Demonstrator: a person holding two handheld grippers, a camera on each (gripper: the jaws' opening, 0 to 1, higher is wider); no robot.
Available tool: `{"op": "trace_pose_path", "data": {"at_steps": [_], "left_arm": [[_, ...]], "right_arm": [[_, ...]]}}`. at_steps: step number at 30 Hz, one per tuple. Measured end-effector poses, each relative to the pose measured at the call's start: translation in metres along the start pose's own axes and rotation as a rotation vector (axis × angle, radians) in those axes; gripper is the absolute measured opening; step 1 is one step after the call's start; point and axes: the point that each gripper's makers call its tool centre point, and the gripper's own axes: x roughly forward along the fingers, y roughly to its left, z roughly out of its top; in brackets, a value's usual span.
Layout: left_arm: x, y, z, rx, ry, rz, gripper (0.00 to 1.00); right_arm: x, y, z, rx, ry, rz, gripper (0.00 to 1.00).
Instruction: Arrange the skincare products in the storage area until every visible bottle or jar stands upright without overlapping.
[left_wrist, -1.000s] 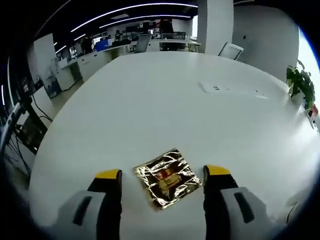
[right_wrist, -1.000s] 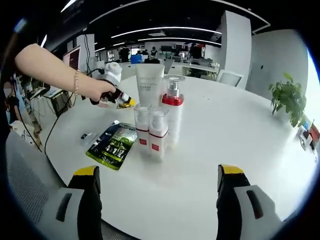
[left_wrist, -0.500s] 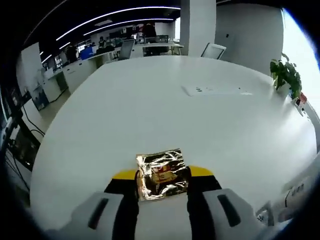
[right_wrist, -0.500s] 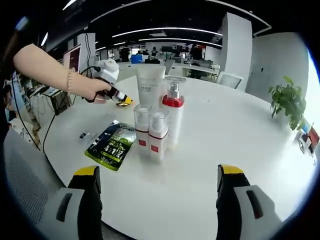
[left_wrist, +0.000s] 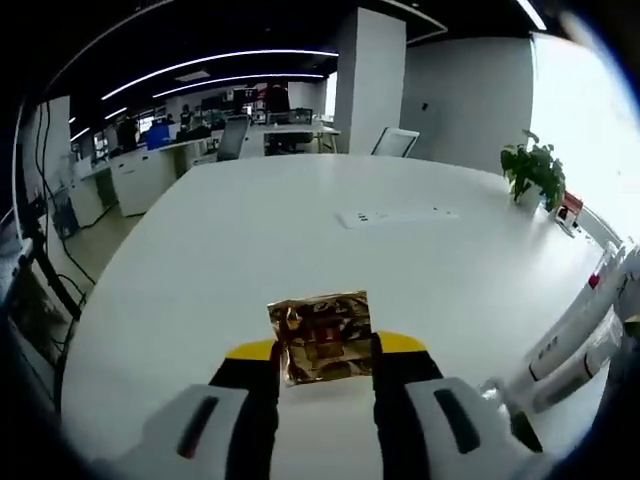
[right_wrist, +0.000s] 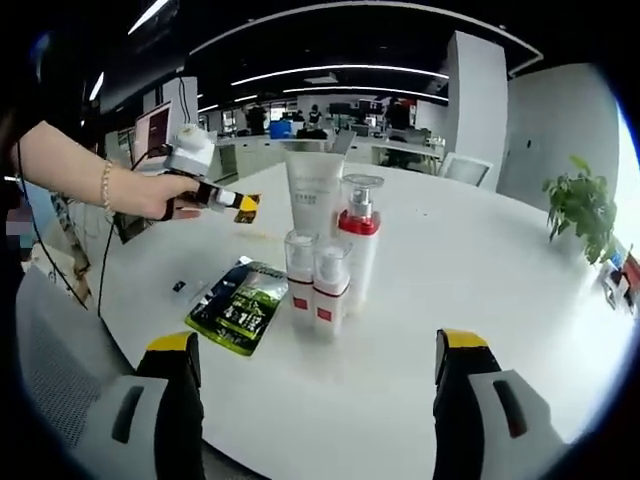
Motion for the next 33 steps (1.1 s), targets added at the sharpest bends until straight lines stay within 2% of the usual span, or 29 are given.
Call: {"op": "trace_pose_path", "data": {"at_steps": [5, 8, 10, 13, 21, 25, 31, 33], "left_arm": [[-0.025, -0.014, 0.005, 0.035, -0.034, -0.041, 0.32], [-0.042, -0.015, 0.002, 0.049, -0.059, -0.067, 0.32], [-0.058, -0.019, 0.002, 0.073, -0.061, -0.066, 0.32], [-0.067, -0.024, 0.001, 0.089, -0.065, -0.085, 0.32], [-0.093, -0.023, -0.014, 0.105, -0.073, -0.121, 0.32], [-0.114, -0.020, -0.022, 0.140, -0.081, -0.125, 0.32], [-0.143, -0.020, -0.031, 0.189, -0.091, -0.127, 0.32], [-0.154, -0.025, -0.034, 0.214, -0.093, -0.125, 0.32]], "right_arm": [[-0.004, 0.006, 0.005, -0.016, -0.021, 0.009, 0.97], [-0.008, 0.012, 0.009, -0.020, -0.030, 0.015, 0.97], [-0.009, 0.017, 0.010, -0.019, -0.033, 0.028, 0.93], [-0.011, 0.027, 0.013, -0.029, -0.032, 0.050, 0.86], [-0.007, 0.059, 0.026, -0.050, -0.044, 0.119, 0.82], [-0.005, 0.069, 0.033, -0.063, -0.055, 0.145, 0.80], [-0.001, 0.086, 0.053, -0.049, -0.100, 0.206, 0.71], [0.000, 0.092, 0.061, -0.057, -0.115, 0.225, 0.65]]}}
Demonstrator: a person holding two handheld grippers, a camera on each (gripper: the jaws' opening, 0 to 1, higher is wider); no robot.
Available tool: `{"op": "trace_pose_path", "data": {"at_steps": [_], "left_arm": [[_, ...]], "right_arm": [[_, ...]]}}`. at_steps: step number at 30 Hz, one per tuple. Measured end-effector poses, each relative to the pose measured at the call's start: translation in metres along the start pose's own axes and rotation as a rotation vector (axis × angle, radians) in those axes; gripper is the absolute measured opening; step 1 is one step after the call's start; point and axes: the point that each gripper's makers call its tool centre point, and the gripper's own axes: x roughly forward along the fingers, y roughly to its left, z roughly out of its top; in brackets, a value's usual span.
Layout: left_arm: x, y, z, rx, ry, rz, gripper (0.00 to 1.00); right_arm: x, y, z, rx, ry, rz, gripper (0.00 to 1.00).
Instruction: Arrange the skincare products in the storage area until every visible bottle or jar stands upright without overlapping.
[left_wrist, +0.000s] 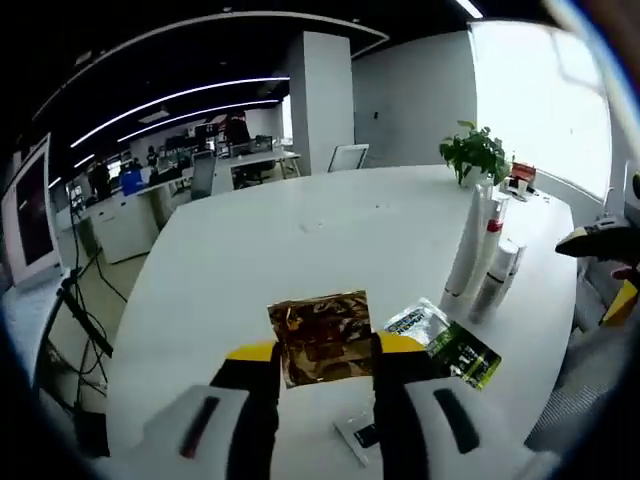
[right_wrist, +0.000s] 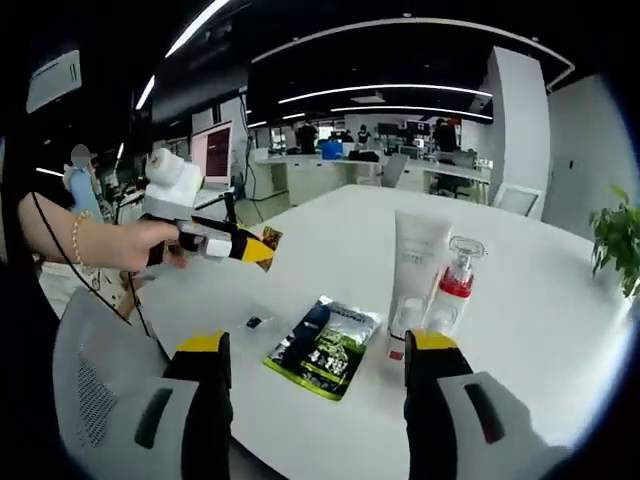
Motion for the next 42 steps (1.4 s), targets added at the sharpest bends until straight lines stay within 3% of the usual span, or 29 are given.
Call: {"op": "trace_pose_path", "data": {"at_steps": [10, 13, 17, 20, 27, 42], "left_arm": [[-0.026, -0.012, -0.012, 0.083, 0.033, -0.034, 0.32], [-0.032, -0.016, -0.010, 0.176, 0.031, -0.033, 0.32], [-0.037, -0.032, -0.008, 0.233, 0.035, -0.067, 0.32], [-0.041, -0.042, -0.007, 0.258, 0.035, -0.087, 0.32], [-0.044, -0.049, -0.005, 0.272, 0.033, -0.104, 0.33], [-0.048, -0.057, 0.000, 0.287, 0.022, -0.123, 0.33]], "right_arm": [[0.030, 0.026, 0.017, -0.005, -0.017, 0.125, 0.49], [0.042, 0.031, 0.024, 0.034, -0.011, 0.169, 0.43], [0.056, 0.037, 0.036, 0.097, -0.023, 0.221, 0.29], [0.069, 0.045, 0.039, 0.149, -0.009, 0.265, 0.23], [0.084, 0.061, 0.029, 0.211, 0.066, 0.322, 0.22], [0.102, 0.070, 0.029, 0.239, 0.094, 0.357, 0.11]]}}
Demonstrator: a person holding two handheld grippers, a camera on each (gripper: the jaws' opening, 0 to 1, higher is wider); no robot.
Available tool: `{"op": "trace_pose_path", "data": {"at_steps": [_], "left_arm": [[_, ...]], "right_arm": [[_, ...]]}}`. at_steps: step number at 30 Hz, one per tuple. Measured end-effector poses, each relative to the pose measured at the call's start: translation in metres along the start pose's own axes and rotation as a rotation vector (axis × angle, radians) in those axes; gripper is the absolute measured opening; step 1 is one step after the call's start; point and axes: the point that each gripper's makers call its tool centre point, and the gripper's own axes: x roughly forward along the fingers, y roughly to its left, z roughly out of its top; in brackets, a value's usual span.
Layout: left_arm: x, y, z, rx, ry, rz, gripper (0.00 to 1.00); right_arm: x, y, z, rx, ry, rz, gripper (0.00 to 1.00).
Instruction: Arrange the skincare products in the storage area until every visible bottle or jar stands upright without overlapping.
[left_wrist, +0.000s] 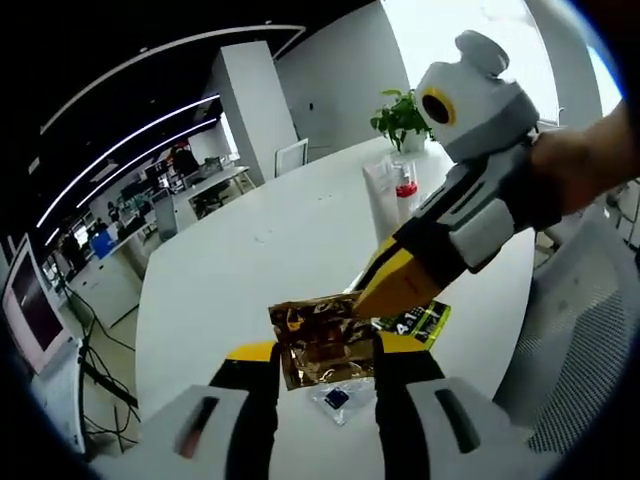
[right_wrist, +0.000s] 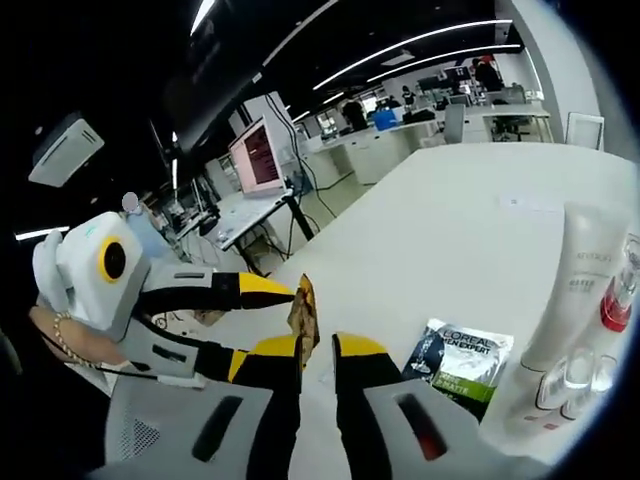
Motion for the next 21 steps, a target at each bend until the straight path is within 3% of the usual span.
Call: {"op": "trace_pose_path", "data": {"at_steps": [4, 10, 16, 21], "left_arm": [[0.000, 0.000, 0.004, 0.001, -0.012, -0.002, 0.34], [0.001, 0.001, 0.002, -0.040, -0.013, -0.012, 0.35], [0.000, -0.001, -0.002, -0.095, -0.020, -0.066, 0.52], [-0.004, 0.011, -0.009, -0.311, -0.047, -0.121, 0.51]], "right_arm": [[0.001, -0.001, 0.002, 0.007, -0.006, 0.010, 0.01], [0.000, -0.002, 0.003, 0.049, -0.013, 0.035, 0.01], [-0.004, -0.008, 0.004, 0.072, -0.015, 0.027, 0.01], [-0.006, -0.008, 0.005, 0.081, -0.016, 0.038, 0.01]]}}
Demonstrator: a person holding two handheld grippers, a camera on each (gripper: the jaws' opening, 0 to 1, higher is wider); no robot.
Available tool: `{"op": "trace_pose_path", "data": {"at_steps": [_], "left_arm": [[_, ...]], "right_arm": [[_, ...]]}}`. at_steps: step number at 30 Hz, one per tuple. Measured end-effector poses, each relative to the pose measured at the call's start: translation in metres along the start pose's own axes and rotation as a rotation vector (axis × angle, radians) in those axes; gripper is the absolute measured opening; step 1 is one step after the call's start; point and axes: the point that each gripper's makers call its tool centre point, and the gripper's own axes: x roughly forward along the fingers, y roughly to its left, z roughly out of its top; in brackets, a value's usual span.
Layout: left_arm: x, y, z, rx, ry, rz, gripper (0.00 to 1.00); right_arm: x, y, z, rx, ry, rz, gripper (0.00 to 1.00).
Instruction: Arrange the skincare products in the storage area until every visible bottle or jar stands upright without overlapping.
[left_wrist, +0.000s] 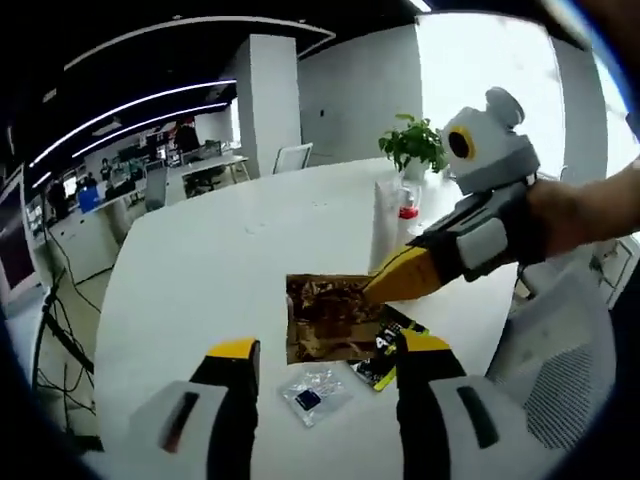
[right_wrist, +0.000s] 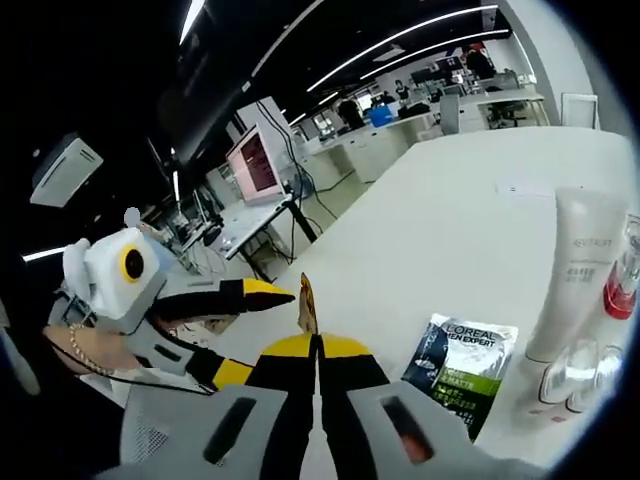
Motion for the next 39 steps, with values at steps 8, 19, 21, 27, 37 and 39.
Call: {"op": "trace_pose_path", "data": {"at_steps": [8, 19, 21, 27, 37, 39], "left_arm": [[-0.006, 0.016, -0.004, -0.079, -0.014, -0.068, 0.29], [-0.006, 0.019, -0.010, -0.169, -0.020, -0.126, 0.13], [-0.005, 0.020, -0.013, -0.179, -0.023, -0.133, 0.06], [-0.007, 0.025, -0.017, -0.246, -0.031, -0.118, 0.01], [-0.003, 0.039, -0.035, -0.407, 0.002, -0.061, 0.01], [-0.001, 0.042, -0.036, -0.430, 0.003, -0.046, 0.01]], "right_arm": [[0.001, 0.006, 0.000, -0.012, 0.017, 0.030, 0.01], [0.006, 0.014, 0.006, -0.005, 0.021, 0.064, 0.01], [0.007, 0.013, 0.006, -0.009, 0.028, 0.058, 0.01], [0.016, 0.010, 0.009, -0.027, 0.050, 0.018, 0.01], [0.046, -0.011, 0.003, -0.211, 0.147, -0.128, 0.01], [0.053, -0.015, 0.002, -0.211, 0.153, -0.136, 0.02]]}}
